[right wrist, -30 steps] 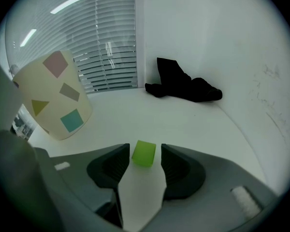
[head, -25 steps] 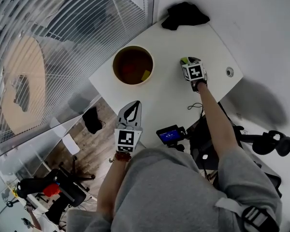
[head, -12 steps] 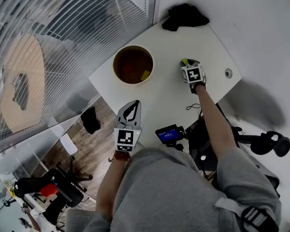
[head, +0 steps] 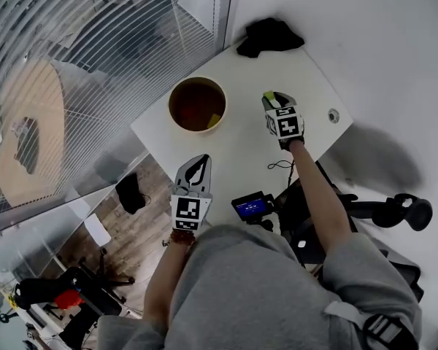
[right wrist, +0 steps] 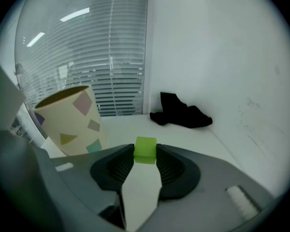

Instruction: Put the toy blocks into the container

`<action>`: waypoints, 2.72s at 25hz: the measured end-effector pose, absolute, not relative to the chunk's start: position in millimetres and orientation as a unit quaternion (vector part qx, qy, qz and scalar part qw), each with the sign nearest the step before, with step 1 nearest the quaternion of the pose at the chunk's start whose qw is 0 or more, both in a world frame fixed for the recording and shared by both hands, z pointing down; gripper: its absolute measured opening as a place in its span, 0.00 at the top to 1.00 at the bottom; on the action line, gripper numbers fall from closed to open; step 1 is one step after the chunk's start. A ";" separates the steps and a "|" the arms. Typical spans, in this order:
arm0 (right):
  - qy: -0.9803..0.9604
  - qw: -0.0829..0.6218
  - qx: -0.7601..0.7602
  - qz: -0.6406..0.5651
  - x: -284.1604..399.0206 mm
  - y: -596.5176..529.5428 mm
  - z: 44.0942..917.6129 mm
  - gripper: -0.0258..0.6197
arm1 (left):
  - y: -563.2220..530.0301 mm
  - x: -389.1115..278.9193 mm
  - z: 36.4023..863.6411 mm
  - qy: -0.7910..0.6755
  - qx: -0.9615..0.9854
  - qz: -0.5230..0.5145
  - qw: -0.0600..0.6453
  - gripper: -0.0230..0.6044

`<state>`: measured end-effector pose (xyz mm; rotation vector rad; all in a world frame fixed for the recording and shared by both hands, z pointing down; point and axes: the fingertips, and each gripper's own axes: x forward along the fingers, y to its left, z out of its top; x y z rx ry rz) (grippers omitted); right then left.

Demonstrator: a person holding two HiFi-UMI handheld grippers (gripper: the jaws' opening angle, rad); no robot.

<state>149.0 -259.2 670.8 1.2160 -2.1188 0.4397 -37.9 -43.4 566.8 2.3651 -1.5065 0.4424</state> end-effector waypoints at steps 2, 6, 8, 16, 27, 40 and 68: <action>-0.817 0.298 0.466 0.161 137.1 -256.8 644.6 0.72 | -43.2 -38.2 562.7 -0.524 0.825 0.147 0.149 0.95; -0.834 0.264 0.460 0.150 108.3 -247.5 602.7 0.72 | -45.2 -41.9 559.3 -0.520 0.831 0.136 0.144 0.95; -0.844 0.251 0.453 0.141 96.3 -241.6 585.8 0.72 | -46.9 -41.4 557.7 -0.519 0.833 0.131 0.141 0.95; -0.882 0.216 0.408 0.099 43.5 -220.0 523.4 0.72 | -48.5 -40.1 552.2 -0.525 0.832 0.111 0.139 0.95; -0.912 0.219 0.340 0.072 -31.6 -186.2 498.1 0.72 | -42.9 -66.0 535.7 -0.550 0.819 0.091 0.140 0.95; -0.921 0.204 0.327 0.056 -47.7 -172.5 481.8 0.70 | -28.2 -88.6 530.0 -0.569 0.807 0.085 0.134 0.95; -0.895 0.096 0.435 -0.019 41.3 -62.3 406.0 0.94 | -34.2 -51.4 430.0 -0.523 0.851 0.025 0.038 0.95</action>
